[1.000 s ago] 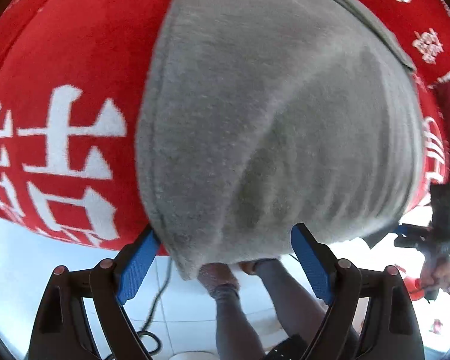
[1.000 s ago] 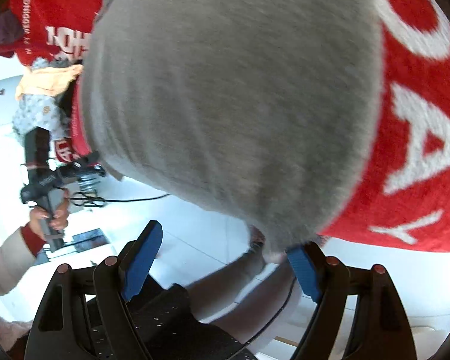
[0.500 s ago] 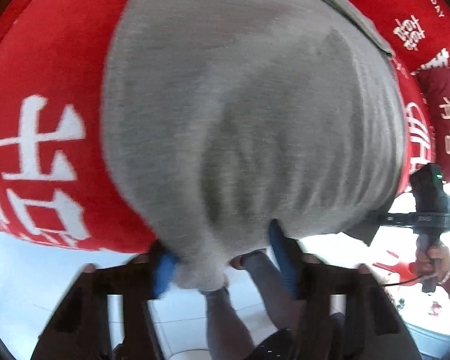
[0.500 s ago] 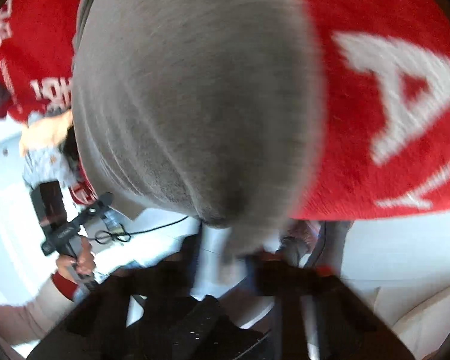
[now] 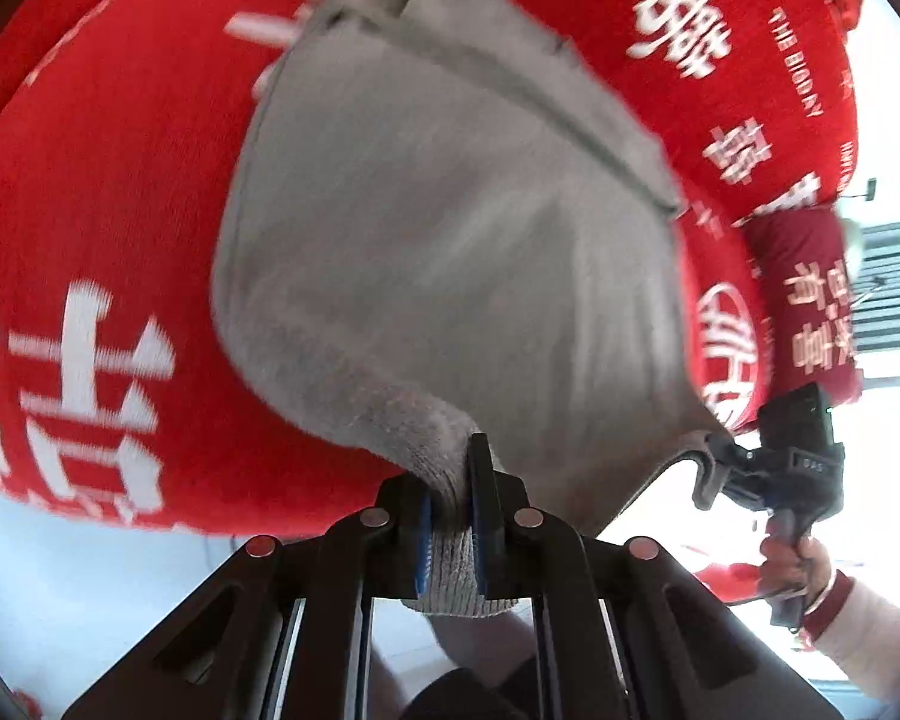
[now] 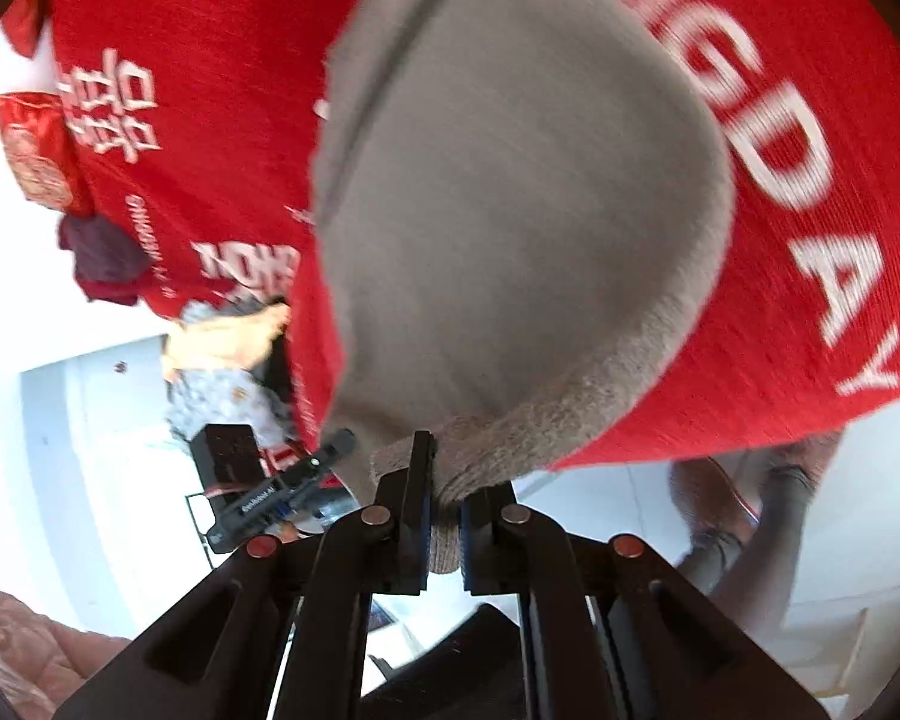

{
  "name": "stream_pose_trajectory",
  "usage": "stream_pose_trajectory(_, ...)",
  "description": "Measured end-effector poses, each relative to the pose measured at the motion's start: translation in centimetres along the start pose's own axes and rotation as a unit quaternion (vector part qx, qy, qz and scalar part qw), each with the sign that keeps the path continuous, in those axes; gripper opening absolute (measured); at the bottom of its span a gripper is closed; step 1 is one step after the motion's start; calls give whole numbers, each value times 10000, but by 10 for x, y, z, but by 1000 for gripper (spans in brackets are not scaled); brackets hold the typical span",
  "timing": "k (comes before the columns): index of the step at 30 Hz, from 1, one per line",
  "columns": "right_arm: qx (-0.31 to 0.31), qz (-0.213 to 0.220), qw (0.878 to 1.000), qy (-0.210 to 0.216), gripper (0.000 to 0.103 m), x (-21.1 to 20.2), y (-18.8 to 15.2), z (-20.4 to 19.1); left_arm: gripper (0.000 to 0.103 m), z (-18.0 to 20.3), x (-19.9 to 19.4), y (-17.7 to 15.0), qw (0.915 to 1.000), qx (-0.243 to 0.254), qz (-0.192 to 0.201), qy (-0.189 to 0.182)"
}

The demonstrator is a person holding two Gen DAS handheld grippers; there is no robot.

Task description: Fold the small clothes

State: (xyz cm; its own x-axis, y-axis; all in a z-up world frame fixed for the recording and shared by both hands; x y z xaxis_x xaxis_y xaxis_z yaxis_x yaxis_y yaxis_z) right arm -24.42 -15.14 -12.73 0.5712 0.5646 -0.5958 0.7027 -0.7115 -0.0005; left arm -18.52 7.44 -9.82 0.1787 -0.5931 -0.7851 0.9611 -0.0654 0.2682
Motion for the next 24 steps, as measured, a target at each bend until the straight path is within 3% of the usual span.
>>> stream_pose_trajectory(11,-465,371,9961,651,7,-14,82,-81,11,25,-12,111,9964,-278,689,-395)
stream_pose_trajectory(20,-818,489,9917,866,7,3,223,-138,11,37,15,229,9899,-556,1292,-190)
stream_pose_trajectory(24,-947,461,9920,695,7,26,290,-144,11,29,46,285,9853,-703,1554,4)
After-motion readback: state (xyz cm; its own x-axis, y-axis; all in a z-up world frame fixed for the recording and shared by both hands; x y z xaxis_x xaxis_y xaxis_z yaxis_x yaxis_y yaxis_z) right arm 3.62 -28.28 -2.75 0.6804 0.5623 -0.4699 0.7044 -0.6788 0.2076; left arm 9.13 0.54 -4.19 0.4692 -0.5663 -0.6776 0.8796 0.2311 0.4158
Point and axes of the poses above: each gripper's, at about its wrist camera, not at the fingertips, and x roughly the way its jaws point, z to its right, y to its top, the point moved 8 cm from there along x, roughly the way its jaws point, and after that the axes turned 12 degrees about z, right-handed, at the moved point
